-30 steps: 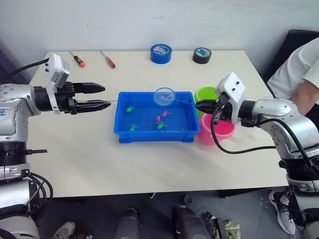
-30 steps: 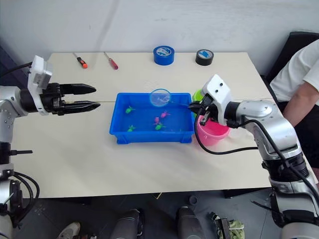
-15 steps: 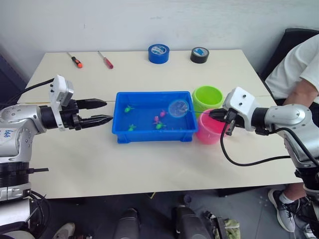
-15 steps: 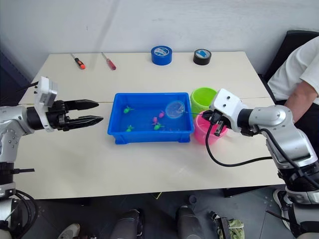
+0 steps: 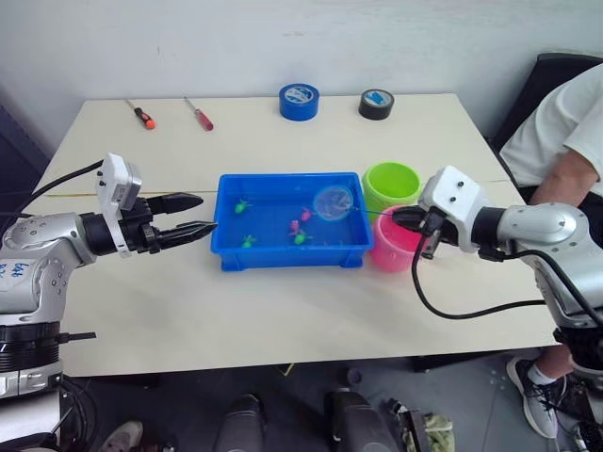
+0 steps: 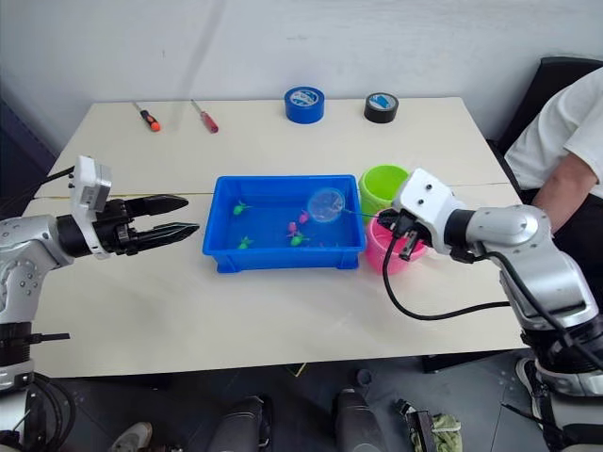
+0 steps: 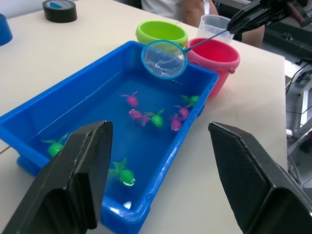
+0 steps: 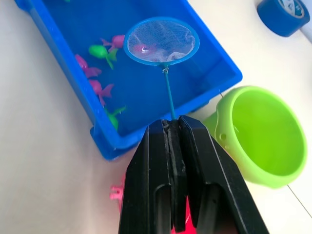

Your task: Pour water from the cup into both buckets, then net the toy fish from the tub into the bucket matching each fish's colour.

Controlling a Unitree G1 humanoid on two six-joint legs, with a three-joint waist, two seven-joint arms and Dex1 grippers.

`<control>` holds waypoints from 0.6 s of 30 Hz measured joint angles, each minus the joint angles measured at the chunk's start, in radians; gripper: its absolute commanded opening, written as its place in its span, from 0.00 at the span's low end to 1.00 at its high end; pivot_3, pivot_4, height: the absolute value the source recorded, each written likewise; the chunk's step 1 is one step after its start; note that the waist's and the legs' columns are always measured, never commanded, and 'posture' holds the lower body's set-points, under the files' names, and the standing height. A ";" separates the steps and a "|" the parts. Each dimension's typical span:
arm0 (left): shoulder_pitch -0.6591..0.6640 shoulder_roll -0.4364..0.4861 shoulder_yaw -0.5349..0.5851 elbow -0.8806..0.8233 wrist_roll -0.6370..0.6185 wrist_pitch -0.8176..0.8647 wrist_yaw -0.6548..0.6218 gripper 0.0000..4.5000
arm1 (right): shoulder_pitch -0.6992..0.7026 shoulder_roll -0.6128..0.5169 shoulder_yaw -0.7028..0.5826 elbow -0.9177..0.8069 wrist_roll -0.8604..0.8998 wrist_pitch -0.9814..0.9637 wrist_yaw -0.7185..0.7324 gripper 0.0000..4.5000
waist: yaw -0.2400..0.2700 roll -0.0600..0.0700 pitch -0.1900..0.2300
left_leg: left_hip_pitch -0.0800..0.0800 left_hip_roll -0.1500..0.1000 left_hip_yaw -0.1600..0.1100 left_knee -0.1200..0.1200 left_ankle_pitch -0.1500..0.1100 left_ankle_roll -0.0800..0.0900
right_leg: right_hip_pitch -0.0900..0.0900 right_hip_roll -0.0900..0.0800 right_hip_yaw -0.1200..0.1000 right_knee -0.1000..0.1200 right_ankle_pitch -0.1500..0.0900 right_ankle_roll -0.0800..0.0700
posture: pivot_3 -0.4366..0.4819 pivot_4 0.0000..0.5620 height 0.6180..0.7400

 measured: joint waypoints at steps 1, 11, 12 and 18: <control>0.005 0.018 0.000 -0.001 0.009 -0.009 -0.003 0.77 | -0.003 0.001 0.000 0.000 0.000 0.000 0.000 0.00 | 0.000 0.000 0.000 | 0.000 0.000 0.000 0.000 0.000 0.000 | 0.000 0.000 0.000 0.000 0.000 0.000 | 0.48 0.27 0.95; 0.047 0.036 -0.001 -0.070 0.006 -0.001 0.022 0.77 | -0.001 -0.047 0.009 0.015 -0.090 -0.093 0.003 0.00 | 0.002 0.000 0.000 | 0.000 0.000 0.003 0.000 0.000 0.000 | 0.000 0.000 0.002 0.000 0.000 0.000 | 0.48 0.27 0.95; 0.047 0.036 -0.001 -0.070 0.006 -0.001 0.023 0.77 | -0.001 -0.051 0.014 0.019 -0.103 -0.104 0.004 0.00 | 0.002 0.000 0.000 | 0.000 0.000 0.003 0.000 0.000 0.000 | 0.000 0.000 0.002 0.000 0.000 0.000 | 0.48 0.27 0.95; 0.034 0.029 -0.004 -0.069 0.006 0.001 0.030 0.77 | 0.010 -0.069 0.074 0.048 -0.195 -0.198 0.027 0.00 | -0.004 0.000 0.000 | 0.001 0.000 0.004 0.000 0.000 0.000 | -0.001 0.001 0.003 0.001 0.000 0.000 | 0.48 0.27 0.95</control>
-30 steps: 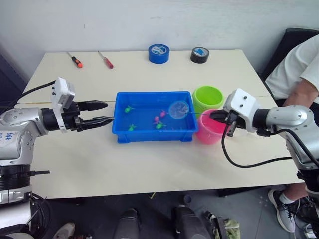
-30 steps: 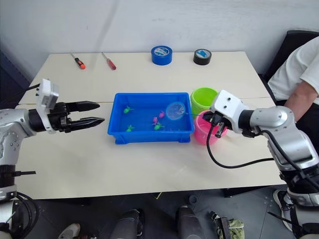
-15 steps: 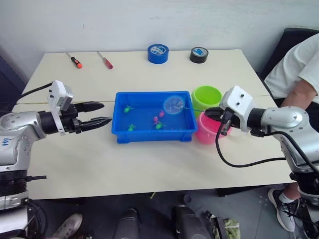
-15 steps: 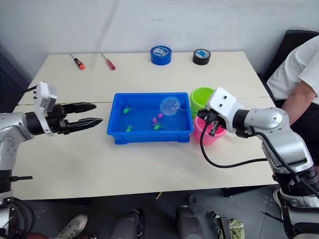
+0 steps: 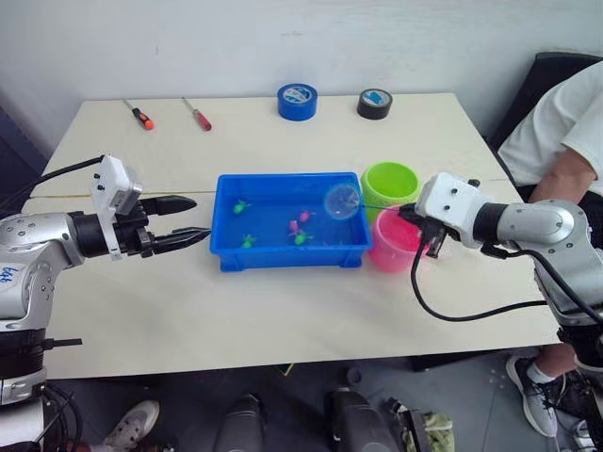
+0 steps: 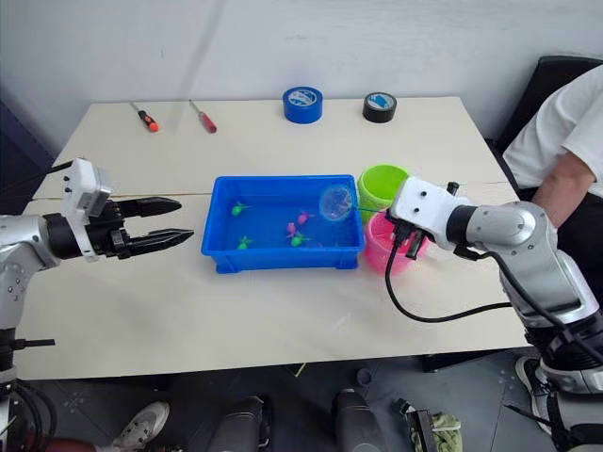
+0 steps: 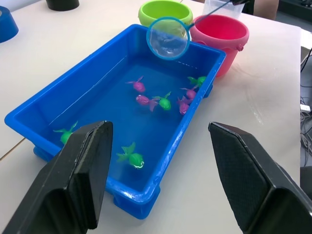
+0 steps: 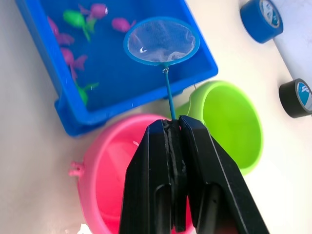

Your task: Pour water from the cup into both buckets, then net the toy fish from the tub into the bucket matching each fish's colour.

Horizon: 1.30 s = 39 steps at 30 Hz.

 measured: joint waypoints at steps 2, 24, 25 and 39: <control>-0.013 0.000 -0.006 0.000 0.000 0.003 -0.002 0.77 | 0.004 0.000 0.019 0.004 -0.017 -0.023 0.007 0.00 | 0.001 0.000 0.000 | 0.000 0.000 0.000 0.000 0.000 0.000 | 0.000 0.000 0.000 0.000 0.000 0.000 | 0.48 0.27 0.95; -0.017 0.000 -0.016 -0.014 -0.012 0.039 0.007 0.77 | -0.016 0.036 0.141 0.151 -0.208 -0.318 0.080 0.00 | 0.003 0.000 0.000 | 0.002 0.000 0.004 0.001 0.000 0.000 | 0.000 0.000 0.004 0.001 0.000 0.000 | 0.48 0.27 0.95; -0.013 0.000 -0.015 -0.018 -0.012 0.039 0.007 0.77 | -0.016 0.036 0.141 0.151 -0.208 -0.328 0.091 0.00 | 0.003 0.000 0.000 | 0.002 0.000 0.004 0.001 0.000 0.000 | 0.000 0.000 0.004 0.001 0.000 0.000 | 0.48 0.27 0.95; -0.003 0.001 -0.014 -0.039 -0.017 0.049 -0.005 0.77 | -0.040 0.119 0.078 0.094 -0.049 0.000 0.184 0.00 | 0.002 0.000 0.000 | 0.003 0.000 0.004 0.001 0.000 0.000 | 0.000 0.001 0.005 0.002 0.000 0.000 | 0.48 0.27 0.95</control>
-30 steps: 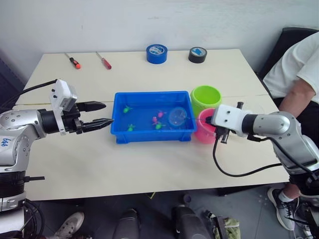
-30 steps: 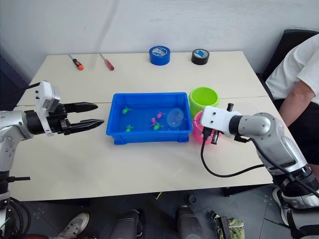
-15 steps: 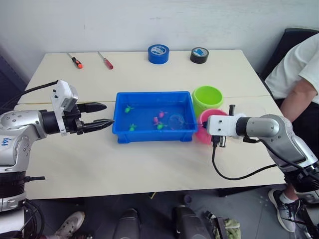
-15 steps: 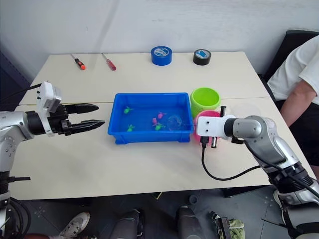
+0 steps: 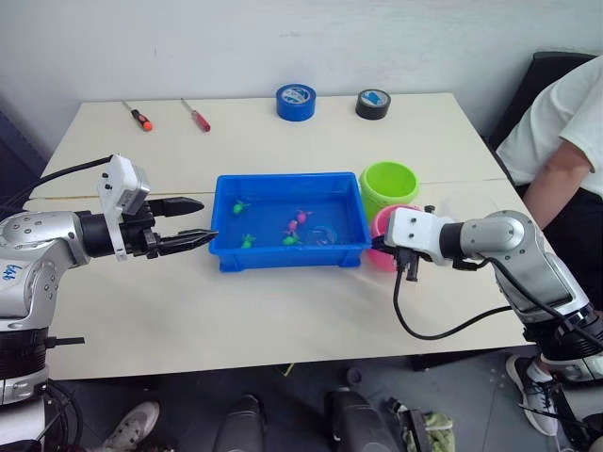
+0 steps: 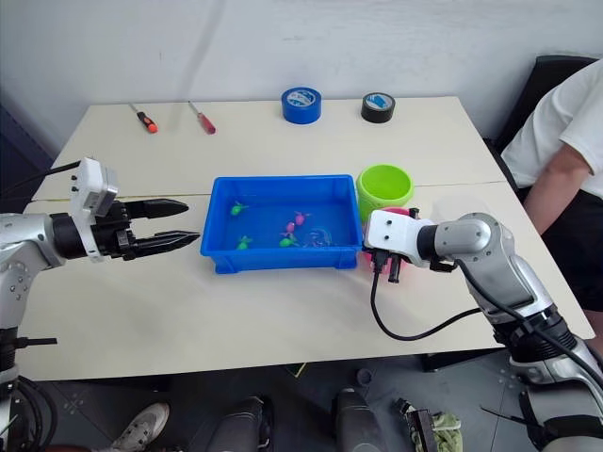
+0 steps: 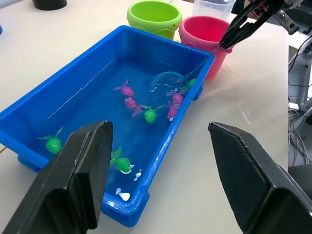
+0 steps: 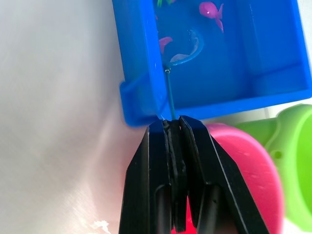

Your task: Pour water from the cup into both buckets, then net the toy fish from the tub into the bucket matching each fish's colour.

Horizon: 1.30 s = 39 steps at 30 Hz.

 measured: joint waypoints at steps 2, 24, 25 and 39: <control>0.000 0.002 0.000 0.000 0.000 0.000 -0.001 0.77 | -0.009 0.002 -0.013 -0.017 0.030 0.071 0.001 0.00 | 0.001 0.000 0.000 | 0.000 0.000 0.000 0.000 0.000 0.000 | 0.000 0.000 0.000 0.000 0.000 0.000 | 0.48 0.27 0.95; -0.018 0.005 -0.001 0.010 0.000 -0.007 -0.018 0.77 | -0.080 0.033 -0.040 -0.010 0.143 0.289 -0.090 0.00 | -0.002 0.000 0.000 | 0.000 0.000 0.001 0.000 0.000 0.000 | 0.000 0.000 0.001 -0.001 0.000 0.000 | 0.48 0.27 0.95; -0.024 0.005 -0.001 0.017 0.000 -0.013 -0.022 0.77 | -0.080 0.033 -0.040 -0.011 0.149 0.291 -0.090 0.00 | -0.003 0.000 0.000 | 0.000 0.000 0.001 0.000 0.000 0.000 | 0.000 0.000 0.001 -0.001 0.000 0.000 | 0.48 0.27 0.95; -0.055 0.005 -0.019 0.079 0.002 -0.053 -0.047 0.77 | -0.080 0.033 -0.073 -0.026 0.216 0.310 -0.101 0.00 | -0.005 0.000 0.000 | 0.000 0.000 0.001 0.000 0.000 0.000 | -0.001 0.000 0.002 -0.001 0.000 0.000 | 0.48 0.27 0.95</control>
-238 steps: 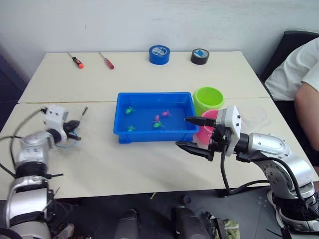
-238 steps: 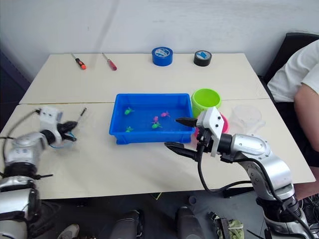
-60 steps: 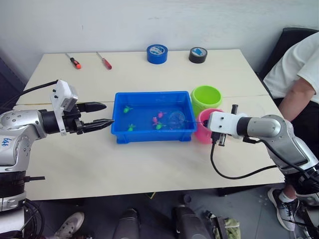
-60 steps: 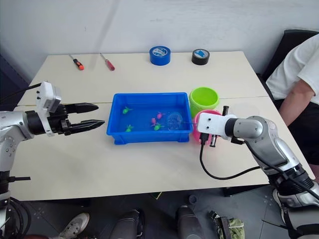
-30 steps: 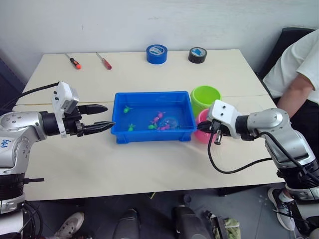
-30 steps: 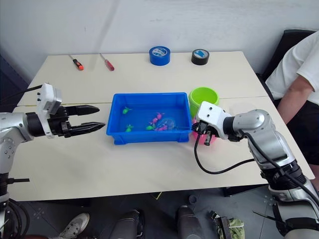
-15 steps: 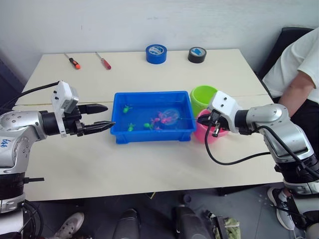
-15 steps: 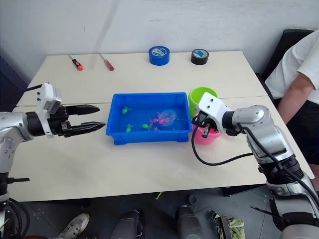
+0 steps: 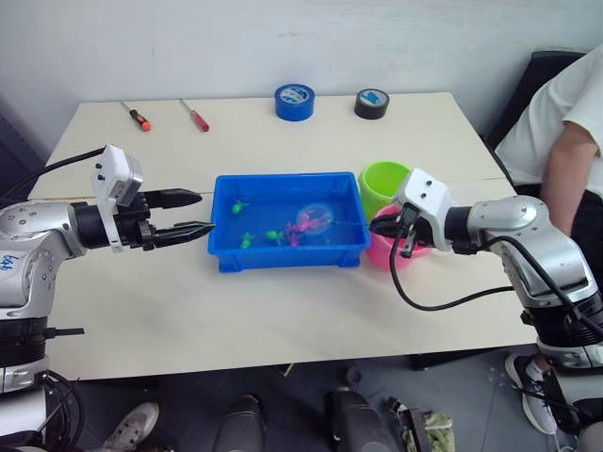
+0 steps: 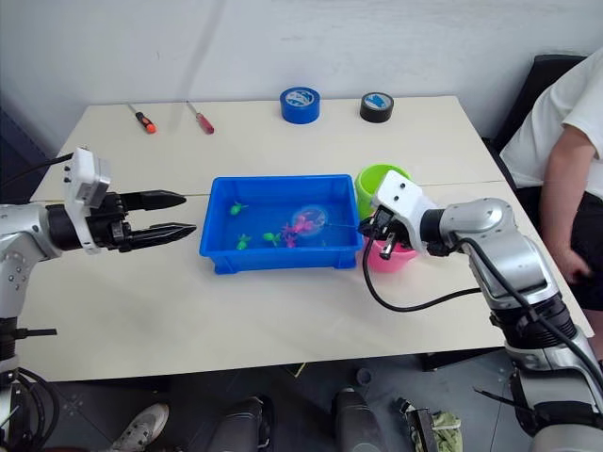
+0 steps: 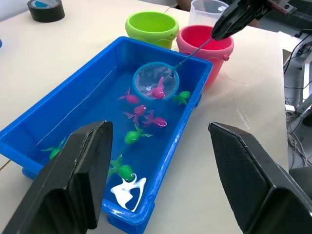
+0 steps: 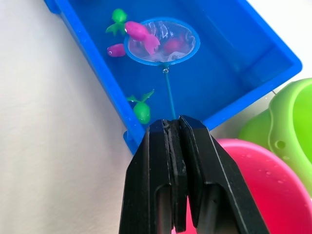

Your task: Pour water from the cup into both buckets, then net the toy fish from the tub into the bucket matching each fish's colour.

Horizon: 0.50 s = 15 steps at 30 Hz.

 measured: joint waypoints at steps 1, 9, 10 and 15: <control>-0.001 0.000 -0.001 0.001 0.000 -0.002 -0.001 0.77 | 0.000 0.000 -0.006 0.000 0.006 0.000 -0.001 0.00 | 0.000 0.000 0.000 | 0.000 0.000 0.000 0.000 0.000 0.000 | 0.000 0.000 0.000 0.000 0.000 0.000 | 0.48 0.27 0.95; -0.102 -0.036 -0.037 0.079 0.001 -0.052 -0.041 0.77 | -0.003 -0.029 -0.106 -0.031 0.086 0.031 -0.004 0.00 | 0.007 0.000 0.000 | 0.000 0.000 0.000 0.000 0.000 0.000 | 0.000 0.000 0.000 0.000 0.000 0.000 | 0.48 0.27 0.95; -0.123 -0.044 -0.044 0.100 0.002 -0.062 -0.052 0.77 | -0.001 -0.049 -0.139 -0.048 0.105 0.041 -0.002 0.00 | 0.009 0.000 0.000 | 0.000 0.000 0.000 0.000 0.000 0.000 | 0.000 0.000 0.000 -0.001 0.000 0.000 | 0.48 0.27 0.95; -0.208 -0.084 -0.086 0.206 0.023 -0.116 -0.100 0.77 | 0.054 -0.155 -0.300 -0.121 0.166 0.088 -0.003 0.00 | 0.012 0.000 0.000 | -0.001 0.000 0.000 0.000 0.000 0.000 | 0.000 0.000 0.000 -0.002 0.000 0.000 | 0.48 0.27 0.95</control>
